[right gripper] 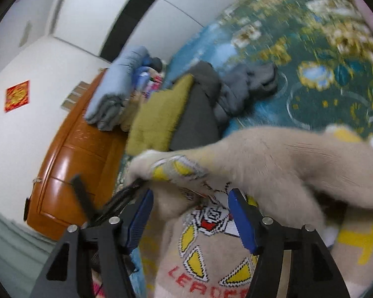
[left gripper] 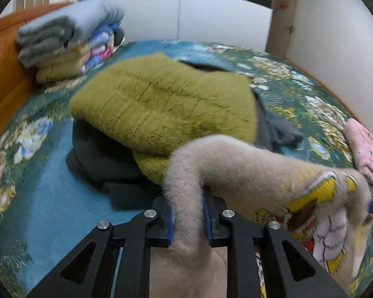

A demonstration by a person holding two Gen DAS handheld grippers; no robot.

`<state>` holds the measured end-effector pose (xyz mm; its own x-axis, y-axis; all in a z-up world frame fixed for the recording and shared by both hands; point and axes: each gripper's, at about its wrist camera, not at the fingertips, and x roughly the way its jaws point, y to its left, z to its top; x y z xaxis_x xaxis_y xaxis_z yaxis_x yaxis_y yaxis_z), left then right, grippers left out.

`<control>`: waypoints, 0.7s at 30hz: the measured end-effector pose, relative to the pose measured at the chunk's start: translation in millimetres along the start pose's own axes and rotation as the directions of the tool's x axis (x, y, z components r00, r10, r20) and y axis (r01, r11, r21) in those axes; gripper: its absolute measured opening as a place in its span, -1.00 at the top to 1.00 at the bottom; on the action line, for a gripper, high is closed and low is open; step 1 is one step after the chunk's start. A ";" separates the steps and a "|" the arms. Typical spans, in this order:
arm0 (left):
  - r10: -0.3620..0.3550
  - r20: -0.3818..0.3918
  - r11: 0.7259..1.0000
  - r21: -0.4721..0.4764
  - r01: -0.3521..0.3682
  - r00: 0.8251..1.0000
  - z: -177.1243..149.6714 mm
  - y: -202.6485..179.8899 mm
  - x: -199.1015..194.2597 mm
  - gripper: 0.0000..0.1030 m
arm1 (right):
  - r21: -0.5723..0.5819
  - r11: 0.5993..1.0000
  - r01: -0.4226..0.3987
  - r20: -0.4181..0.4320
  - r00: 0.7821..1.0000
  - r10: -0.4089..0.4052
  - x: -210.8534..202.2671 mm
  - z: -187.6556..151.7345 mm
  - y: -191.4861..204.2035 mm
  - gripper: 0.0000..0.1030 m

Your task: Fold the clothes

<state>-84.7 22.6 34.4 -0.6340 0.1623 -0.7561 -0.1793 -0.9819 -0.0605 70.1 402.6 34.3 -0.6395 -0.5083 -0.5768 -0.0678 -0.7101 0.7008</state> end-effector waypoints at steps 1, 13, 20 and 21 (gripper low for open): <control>-0.002 -0.006 1.000 -0.007 0.002 1.000 -0.2 1.3 -1.3 0.46 | -0.006 1.000 0.013 0.019 1.000 -0.013 -11.8 -1.0 -3.9 -0.34; -0.107 0.044 0.960 -0.256 0.115 0.993 -56.2 70.7 -65.6 -0.11 | 0.093 0.948 0.306 0.053 0.949 -0.312 -85.9 -35.5 -103.9 -0.40; -0.084 -0.021 0.933 -0.353 0.071 0.996 -99.0 99.5 -66.2 -0.11 | 0.117 0.940 0.320 0.002 0.947 -0.322 -49.5 -34.2 -115.4 0.11; -0.089 -0.033 0.931 -0.359 0.071 0.996 -104.7 102.2 -66.1 -0.11 | 0.115 0.939 0.325 -0.004 0.945 -0.327 -44.7 -32.9 -114.4 0.26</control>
